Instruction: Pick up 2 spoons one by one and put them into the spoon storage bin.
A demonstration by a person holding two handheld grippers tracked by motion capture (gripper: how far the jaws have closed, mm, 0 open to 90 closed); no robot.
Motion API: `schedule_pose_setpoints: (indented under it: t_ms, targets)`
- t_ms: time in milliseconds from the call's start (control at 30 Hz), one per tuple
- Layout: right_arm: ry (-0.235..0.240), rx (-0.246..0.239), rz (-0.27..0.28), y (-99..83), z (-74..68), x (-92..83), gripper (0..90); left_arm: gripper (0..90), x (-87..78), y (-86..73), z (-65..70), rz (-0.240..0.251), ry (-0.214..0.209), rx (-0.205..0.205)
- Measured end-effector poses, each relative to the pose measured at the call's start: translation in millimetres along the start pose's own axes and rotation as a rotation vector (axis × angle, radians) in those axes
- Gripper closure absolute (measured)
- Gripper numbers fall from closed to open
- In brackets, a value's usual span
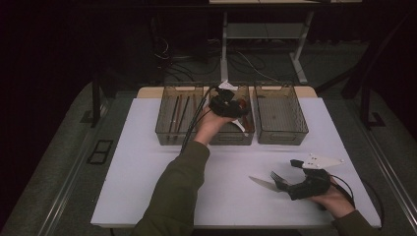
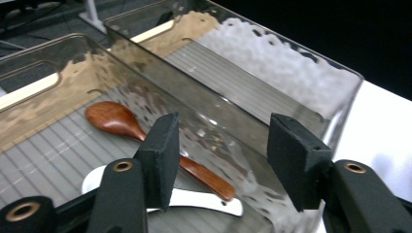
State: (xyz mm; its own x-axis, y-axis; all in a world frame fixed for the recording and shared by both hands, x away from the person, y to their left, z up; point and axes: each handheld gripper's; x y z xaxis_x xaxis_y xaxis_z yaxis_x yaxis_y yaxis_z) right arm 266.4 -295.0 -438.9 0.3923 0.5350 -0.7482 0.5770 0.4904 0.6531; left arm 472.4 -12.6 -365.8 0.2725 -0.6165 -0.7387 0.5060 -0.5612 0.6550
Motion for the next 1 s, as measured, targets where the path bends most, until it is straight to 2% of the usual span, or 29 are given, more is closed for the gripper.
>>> schedule_pose_setpoints:
  t_ms: [33,200,467,733,1000]
  targets:
    - [0.000,-0.001,0.001,0.3,0.2,0.3,0.6,43.2,-1.0,-0.7,3.0,-0.001,-0.005,0.003]
    - [0.000,0.001,-0.001,0.7,0.7,1.0,0.6,40.4,-9.3,-8.1,11.9,-0.003,-0.033,0.066]
    - [-0.004,-0.007,-0.007,-0.5,0.8,1.1,0.6,36.7,-27.8,-37.0,28.4,-0.006,-0.068,0.092]
    - [-0.007,-0.005,-0.007,-1.6,-0.2,-0.3,0.6,32.9,-43.9,-70.7,42.4,-0.014,-0.057,0.108]
    - [-0.006,-0.003,-0.010,-0.9,-2.4,-0.7,0.6,26.1,-51.8,-108.2,53.7,-0.015,-0.035,0.118]
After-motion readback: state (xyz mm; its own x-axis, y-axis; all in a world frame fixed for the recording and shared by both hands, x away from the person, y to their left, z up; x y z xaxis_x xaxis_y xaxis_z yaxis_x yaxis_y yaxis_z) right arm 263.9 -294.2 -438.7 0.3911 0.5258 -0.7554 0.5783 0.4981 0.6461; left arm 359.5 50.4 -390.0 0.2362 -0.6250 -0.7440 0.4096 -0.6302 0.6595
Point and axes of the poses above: each handheld gripper's, and its own axes: x roughly forward along the jaws, y roughly out of its top, z roughly to its right, and after that the axes turned 15 degrees about -z, right-handed
